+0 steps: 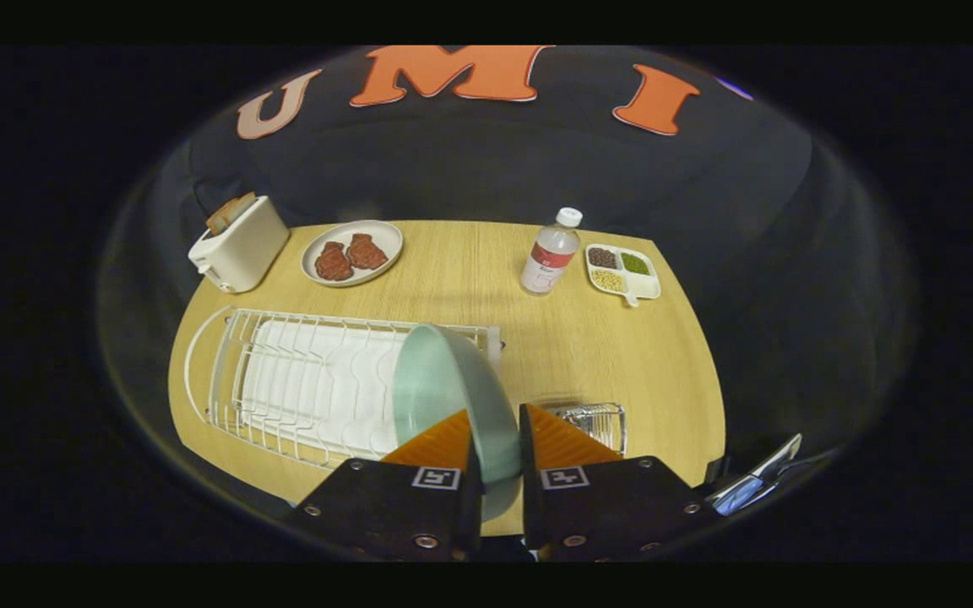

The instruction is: Take the plate from the dish rack, then take the spoon from the basket and place it into the plate.

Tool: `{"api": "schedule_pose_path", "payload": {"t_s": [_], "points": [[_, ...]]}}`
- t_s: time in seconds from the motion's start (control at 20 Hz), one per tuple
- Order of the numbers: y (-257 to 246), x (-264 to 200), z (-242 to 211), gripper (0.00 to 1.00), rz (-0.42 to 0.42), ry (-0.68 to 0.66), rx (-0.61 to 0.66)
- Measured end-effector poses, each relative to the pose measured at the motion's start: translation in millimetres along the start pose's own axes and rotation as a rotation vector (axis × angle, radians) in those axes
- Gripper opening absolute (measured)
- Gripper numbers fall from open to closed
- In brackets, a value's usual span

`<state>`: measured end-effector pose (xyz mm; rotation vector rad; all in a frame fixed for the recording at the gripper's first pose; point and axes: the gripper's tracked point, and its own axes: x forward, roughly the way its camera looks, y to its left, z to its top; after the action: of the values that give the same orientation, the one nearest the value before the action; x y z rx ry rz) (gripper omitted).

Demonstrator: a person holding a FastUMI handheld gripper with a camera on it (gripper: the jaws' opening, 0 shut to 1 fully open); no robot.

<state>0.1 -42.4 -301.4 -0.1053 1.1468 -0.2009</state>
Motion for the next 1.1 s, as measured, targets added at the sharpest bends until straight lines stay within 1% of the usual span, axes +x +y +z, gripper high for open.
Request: {"api": "schedule_pose_path", "payload": {"t_s": [0.1,0.35,0.55,0.7,0.75,0.95,1.1], "points": [[-7.0,-4.9,-10.5,0.2,0.021,0.006,0.021],[-13.5,-24.0,-35.1,0.2,0.167,0.043,0.131],[-21.6,-33.0,-59.4,0.2,0.254,0.064,0.179],[-21.6,-38.3,-79.9,0.2,0.345,0.079,0.235],[-22.5,-38.1,-88.0,0.2,0.37,0.085,0.249],[-21.1,-25.9,-125.8,0.2,0.425,0.112,0.298],[-17.6,-23.1,-150.4,0.2,0.492,0.129,0.35]]}}
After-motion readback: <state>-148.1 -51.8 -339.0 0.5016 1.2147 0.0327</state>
